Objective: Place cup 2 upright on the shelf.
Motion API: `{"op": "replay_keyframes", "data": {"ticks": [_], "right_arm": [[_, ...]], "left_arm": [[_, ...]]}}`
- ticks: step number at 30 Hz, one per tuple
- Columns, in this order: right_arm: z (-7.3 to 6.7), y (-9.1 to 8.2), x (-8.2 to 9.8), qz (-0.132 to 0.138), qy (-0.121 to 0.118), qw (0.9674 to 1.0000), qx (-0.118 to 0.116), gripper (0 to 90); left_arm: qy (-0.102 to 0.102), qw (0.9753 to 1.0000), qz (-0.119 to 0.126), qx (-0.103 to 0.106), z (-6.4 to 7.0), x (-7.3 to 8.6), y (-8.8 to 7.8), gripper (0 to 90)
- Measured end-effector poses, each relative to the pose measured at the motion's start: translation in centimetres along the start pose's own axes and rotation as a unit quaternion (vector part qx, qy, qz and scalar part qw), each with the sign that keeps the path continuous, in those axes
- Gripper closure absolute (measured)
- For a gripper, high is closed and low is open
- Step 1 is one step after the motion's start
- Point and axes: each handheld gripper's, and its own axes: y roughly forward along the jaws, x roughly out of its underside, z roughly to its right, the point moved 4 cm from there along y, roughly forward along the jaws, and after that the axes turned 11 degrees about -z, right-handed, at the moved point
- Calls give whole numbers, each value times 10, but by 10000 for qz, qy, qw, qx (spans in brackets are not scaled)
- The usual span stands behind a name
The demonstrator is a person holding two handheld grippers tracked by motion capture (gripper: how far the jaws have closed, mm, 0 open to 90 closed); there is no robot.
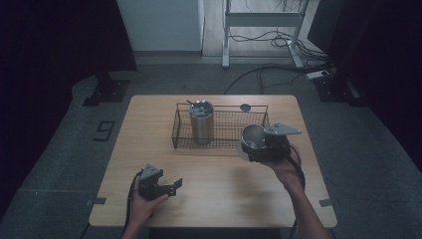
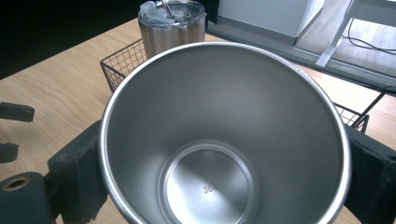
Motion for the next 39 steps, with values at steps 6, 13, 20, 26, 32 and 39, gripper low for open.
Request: {"op": "replay_keyframes", "data": {"ticks": [6, 13, 20, 26, 32, 39], "right_arm": [[1, -4, -6, 32, -39, 10000, -24, 66], [3, -8, -14, 46, -121, 9999, 100, 66], [5, -7, -20, 36, -150, 9998, 118, 66], [8, -5, -24, 10, -131, 9998, 129, 66], [10, -3, -30, -10, -131, 9998, 132, 66], [12, 0, -38, -16, -129, 9998, 155, 66]], "left_arm": [[3, 10000, 1, -5, 0, 0, 0, 81], [2, 10000, -4, -10, 0, 0, 0, 81], [16, 10000, -34, -24, 0, 1, 1, 81], [7, 10000, -24, -27, -1, 1, 0, 81], [0, 10000, -35, -19, -1, 0, 0, 81], [9, 10000, -36, -11, -1, 0, 0, 81]]}}
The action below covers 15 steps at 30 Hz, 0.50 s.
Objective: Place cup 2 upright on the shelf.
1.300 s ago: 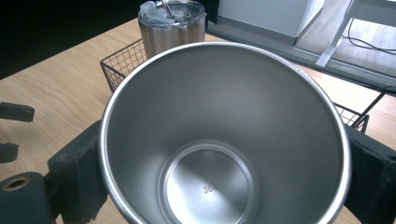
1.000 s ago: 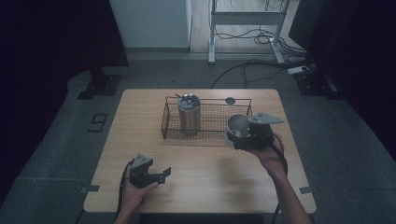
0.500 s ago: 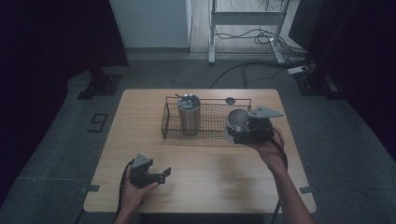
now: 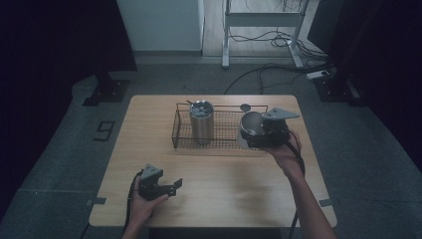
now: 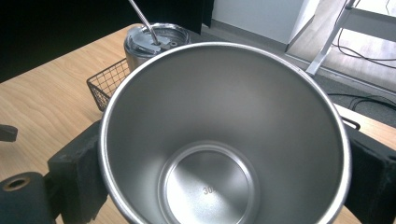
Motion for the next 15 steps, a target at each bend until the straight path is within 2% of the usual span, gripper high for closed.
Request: {"op": "replay_keyframes", "data": {"ticks": [15], "right_arm": [[3, 9, -17, -51, -15, 10000, 55, 66]], "left_arm": [[4, 10000, 5, -27, -1, 0, -1, 81]]}}
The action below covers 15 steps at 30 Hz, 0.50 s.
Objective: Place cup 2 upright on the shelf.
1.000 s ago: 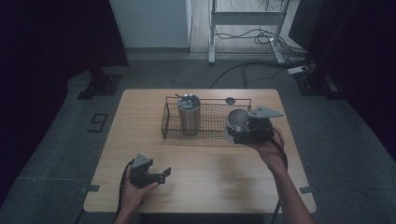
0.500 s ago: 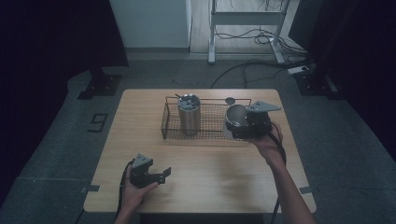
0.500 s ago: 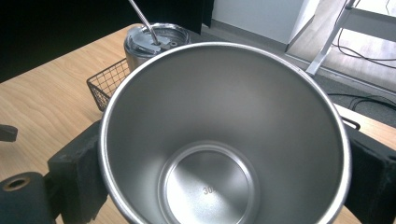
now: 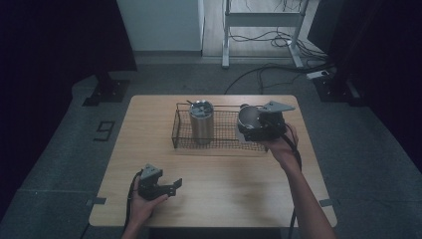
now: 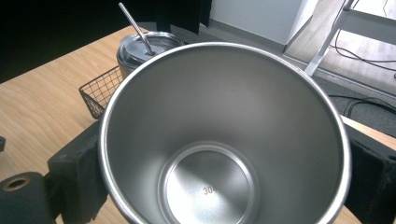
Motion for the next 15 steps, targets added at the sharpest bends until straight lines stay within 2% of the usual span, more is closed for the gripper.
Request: {"op": "replay_keyframes", "data": {"ticks": [15], "right_arm": [[12, 18, -4, -176, 85, 9998, 89, 66]], "left_arm": [[-5, 10000, 3, 16, -1, 0, -1, 81]]}}
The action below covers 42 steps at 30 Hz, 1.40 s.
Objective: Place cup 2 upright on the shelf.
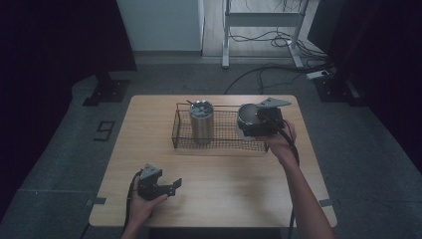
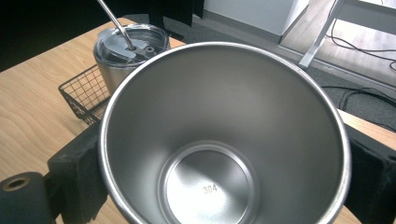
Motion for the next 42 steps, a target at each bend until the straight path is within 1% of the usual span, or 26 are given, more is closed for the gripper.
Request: {"op": "replay_keyframes", "data": {"ticks": [3, 8, 13, 19, 27, 31, 42], "right_arm": [[2, 3, -1, -8, -8, 10000, 33, 66], [6, 9, -4, -34, 50, 10000, 58, 66], [8, 13, -5, -37, 78, 9999, 70, 66], [12, 21, -7, -103, 123, 9998, 90, 66], [18, 28, -12, -140, 178, 9997, 126, 66], [21, 33, -13, -141, 211, 9995, 161, 66], [25, 42, -15, -179, 242, 9994, 178, 66]], "left_arm": [[1, 10000, 6, 8, 0, 0, 0, 81], [-6, 10000, 15, 14, 0, 0, 0, 81], [-28, 10000, 19, 37, 0, 0, 0, 81], [23, 10000, 2, 68, 3, 0, 1, 80], [2, 10000, 8, 67, 1, 0, 0, 81], [22, 10000, -11, 81, 2, 1, 2, 80], [24, 10000, -21, 82, 3, 1, 2, 81]]}}
